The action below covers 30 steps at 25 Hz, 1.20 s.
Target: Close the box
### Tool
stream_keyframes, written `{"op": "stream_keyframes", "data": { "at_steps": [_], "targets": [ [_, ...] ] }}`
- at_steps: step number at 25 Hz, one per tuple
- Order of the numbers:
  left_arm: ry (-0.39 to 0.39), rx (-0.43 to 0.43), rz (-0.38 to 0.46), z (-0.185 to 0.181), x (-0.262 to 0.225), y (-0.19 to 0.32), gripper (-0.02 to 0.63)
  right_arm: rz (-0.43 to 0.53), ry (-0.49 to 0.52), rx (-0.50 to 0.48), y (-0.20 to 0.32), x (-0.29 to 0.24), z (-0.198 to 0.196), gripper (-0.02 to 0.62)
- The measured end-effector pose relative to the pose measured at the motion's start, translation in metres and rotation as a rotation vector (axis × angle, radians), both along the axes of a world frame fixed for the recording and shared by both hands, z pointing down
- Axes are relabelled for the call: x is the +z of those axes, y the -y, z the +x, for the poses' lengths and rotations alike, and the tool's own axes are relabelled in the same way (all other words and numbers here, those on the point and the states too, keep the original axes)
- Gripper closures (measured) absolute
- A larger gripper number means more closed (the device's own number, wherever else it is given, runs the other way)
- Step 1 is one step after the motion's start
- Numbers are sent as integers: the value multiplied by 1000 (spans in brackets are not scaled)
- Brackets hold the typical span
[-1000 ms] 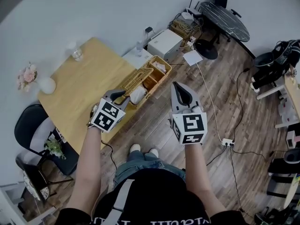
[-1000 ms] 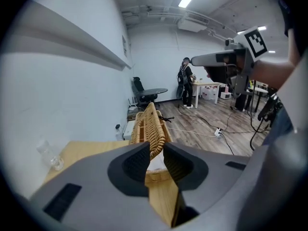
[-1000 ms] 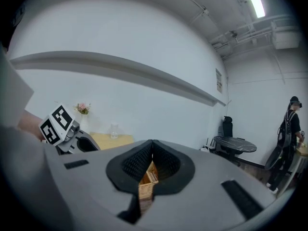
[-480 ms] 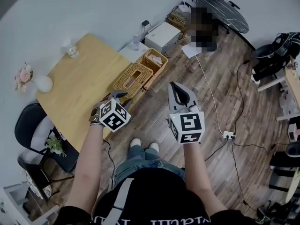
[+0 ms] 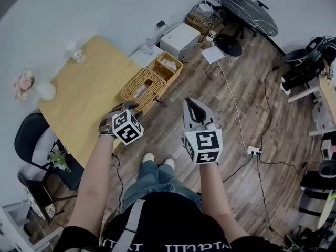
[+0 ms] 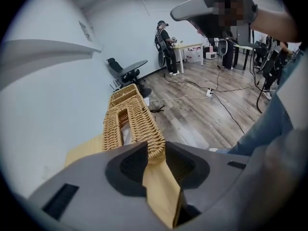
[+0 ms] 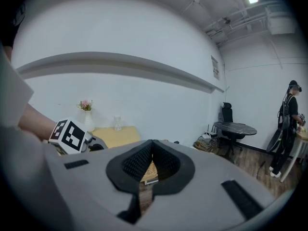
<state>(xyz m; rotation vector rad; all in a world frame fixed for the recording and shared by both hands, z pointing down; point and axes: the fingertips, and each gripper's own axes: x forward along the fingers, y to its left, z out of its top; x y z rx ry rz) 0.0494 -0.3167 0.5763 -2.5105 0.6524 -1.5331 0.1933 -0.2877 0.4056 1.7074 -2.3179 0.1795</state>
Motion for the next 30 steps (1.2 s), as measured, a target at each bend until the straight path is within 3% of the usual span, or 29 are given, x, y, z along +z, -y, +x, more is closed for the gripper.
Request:
{"op": "stream_keyframes", "data": {
  "at_steps": [5, 11, 14, 17, 21, 26, 30],
  "targets": [
    [33, -36, 32, 1, -6, 1, 485, 0, 23, -25, -1, 1, 7, 581],
    [-54, -161, 79, 9, -38, -9, 482, 19, 34, -79, -9, -7, 14, 581],
    [-166, -256, 104, 10, -63, -13, 482, 35, 25, -112, -14, -12, 13, 581],
    [-331, -379, 135, 8, -91, -16, 482, 52, 15, -138, -20, -18, 14, 581],
    [-514, -523, 222, -7, -131, -17, 483, 79, 13, -162, -29, -29, 13, 581],
    [-618, -600, 340, -28, -174, -23, 493, 117, -7, -163, -37, -47, 8, 581],
    [-709, -630, 431, -44, -211, -26, 537, 159, -36, -162, -38, -69, -2, 581]
  ]
}}
